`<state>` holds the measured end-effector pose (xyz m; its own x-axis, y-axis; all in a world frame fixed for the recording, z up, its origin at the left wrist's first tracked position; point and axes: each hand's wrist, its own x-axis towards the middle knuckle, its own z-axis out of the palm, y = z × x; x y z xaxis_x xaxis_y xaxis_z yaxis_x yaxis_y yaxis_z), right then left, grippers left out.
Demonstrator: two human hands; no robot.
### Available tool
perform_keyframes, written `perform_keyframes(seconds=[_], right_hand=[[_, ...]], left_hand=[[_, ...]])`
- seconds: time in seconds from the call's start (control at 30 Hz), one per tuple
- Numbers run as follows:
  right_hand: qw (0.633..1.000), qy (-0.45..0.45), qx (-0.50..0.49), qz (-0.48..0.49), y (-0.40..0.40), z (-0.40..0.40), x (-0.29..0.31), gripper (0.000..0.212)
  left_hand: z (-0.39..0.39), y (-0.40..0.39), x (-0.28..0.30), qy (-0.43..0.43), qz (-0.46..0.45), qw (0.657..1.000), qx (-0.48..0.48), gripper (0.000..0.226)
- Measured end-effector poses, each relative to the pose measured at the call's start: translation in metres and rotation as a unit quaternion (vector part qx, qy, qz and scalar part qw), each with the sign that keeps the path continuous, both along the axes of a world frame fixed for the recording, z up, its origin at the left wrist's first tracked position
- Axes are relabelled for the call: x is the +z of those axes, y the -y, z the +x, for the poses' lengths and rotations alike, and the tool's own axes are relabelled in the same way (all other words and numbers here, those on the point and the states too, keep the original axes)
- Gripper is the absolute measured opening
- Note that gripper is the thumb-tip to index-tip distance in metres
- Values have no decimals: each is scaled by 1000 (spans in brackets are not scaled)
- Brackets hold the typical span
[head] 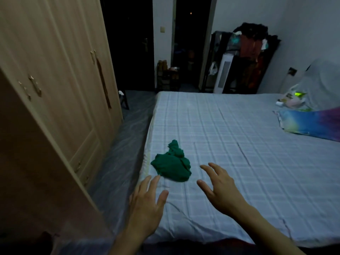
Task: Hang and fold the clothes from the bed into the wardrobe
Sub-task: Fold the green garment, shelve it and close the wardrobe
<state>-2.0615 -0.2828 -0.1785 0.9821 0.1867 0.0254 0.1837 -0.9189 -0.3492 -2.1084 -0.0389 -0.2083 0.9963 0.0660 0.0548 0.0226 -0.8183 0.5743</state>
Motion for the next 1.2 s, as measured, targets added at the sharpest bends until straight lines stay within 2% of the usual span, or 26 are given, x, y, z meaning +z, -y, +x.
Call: perform_keyframes(seconds=[0.2, 0.33, 0.43, 0.6, 0.8, 1.2], right_hand=[[999, -4, 20, 30, 52, 57, -23, 60], [997, -37, 39, 47, 94, 104, -40, 61], [996, -68, 47, 26, 123, 139, -52, 61], [994, -88, 45, 49, 143, 190, -72, 59], [991, -114, 56, 48, 122, 241, -97, 58], [982, -178, 64, 18, 12, 393, -157, 52]], left_hand=[[54, 36, -8, -18, 27, 999, 18, 57], [105, 83, -8, -20, 25, 999, 25, 52], [141, 109, -5, -14, 52, 999, 7, 50], [187, 118, -17, -24, 48, 998, 20, 41], [248, 103, -57, -69, 62, 996, 0, 41], [389, -5, -163, -127, -29, 991, 42, 32]])
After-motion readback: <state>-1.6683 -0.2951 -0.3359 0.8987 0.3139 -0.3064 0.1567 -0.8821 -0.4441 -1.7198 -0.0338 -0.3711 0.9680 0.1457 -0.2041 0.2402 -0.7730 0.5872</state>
